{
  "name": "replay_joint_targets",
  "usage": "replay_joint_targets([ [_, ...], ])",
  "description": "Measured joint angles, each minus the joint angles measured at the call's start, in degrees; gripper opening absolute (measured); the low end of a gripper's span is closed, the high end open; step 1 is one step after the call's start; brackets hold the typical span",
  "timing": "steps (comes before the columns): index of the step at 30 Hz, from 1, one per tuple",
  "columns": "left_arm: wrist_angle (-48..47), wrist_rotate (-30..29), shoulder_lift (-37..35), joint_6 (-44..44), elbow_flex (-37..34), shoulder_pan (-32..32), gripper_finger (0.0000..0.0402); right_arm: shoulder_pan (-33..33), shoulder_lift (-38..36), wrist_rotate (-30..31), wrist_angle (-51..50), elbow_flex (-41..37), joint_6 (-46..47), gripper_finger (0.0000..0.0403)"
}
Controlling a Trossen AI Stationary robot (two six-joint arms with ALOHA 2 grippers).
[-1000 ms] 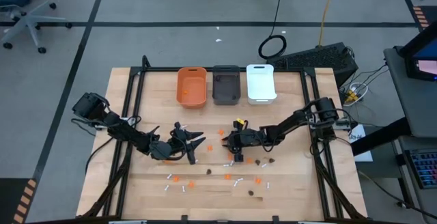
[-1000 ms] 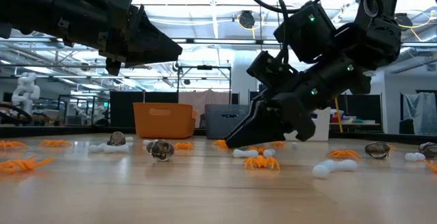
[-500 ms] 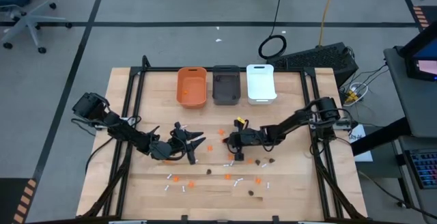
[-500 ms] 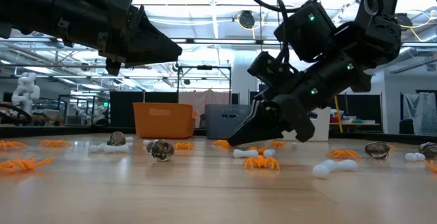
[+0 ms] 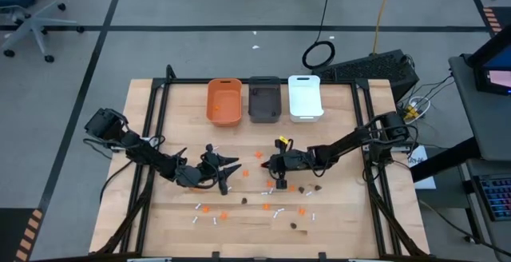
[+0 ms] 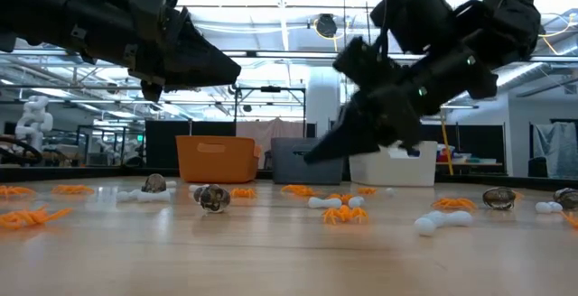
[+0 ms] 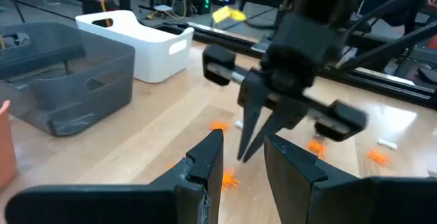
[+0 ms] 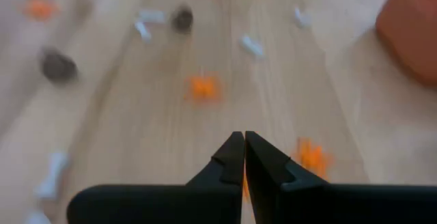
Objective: Sort Halloween decoration
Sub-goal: Put the orange spider toy into the orange bin
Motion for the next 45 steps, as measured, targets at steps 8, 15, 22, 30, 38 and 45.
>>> replay_joint_targets([
  [8,0.1,0.0,0.0,0.0,0.0,0.0,0.0106,-0.2,0.0,0.2,-6.1,0.0,5.5,0.0062],
  [15,0.3,-0.1,0.0,0.0,0.0,0.0,0.0106,-0.3,0.0,0.3,-6.7,0.0,5.7,0.0128],
  [22,0.6,-0.3,0.0,0.0,0.0,0.0,0.0106,-1.4,1.2,-0.6,-6.4,0.1,5.7,0.0129],
  [30,0.6,-0.4,0.0,0.0,0.0,0.0,0.0106,-2.0,3.6,-2.9,-4.3,0.2,5.4,0.0084],
  [38,0.4,-0.8,0.0,0.0,0.0,0.0,0.0106,-2.0,4.9,-2.9,-2.7,0.2,2.7,0.0006],
  [45,-2.3,-0.2,0.0,0.0,0.0,0.0,0.0106,-1.1,4.1,-3.1,-0.4,0.0,1.5,0.0000],
])
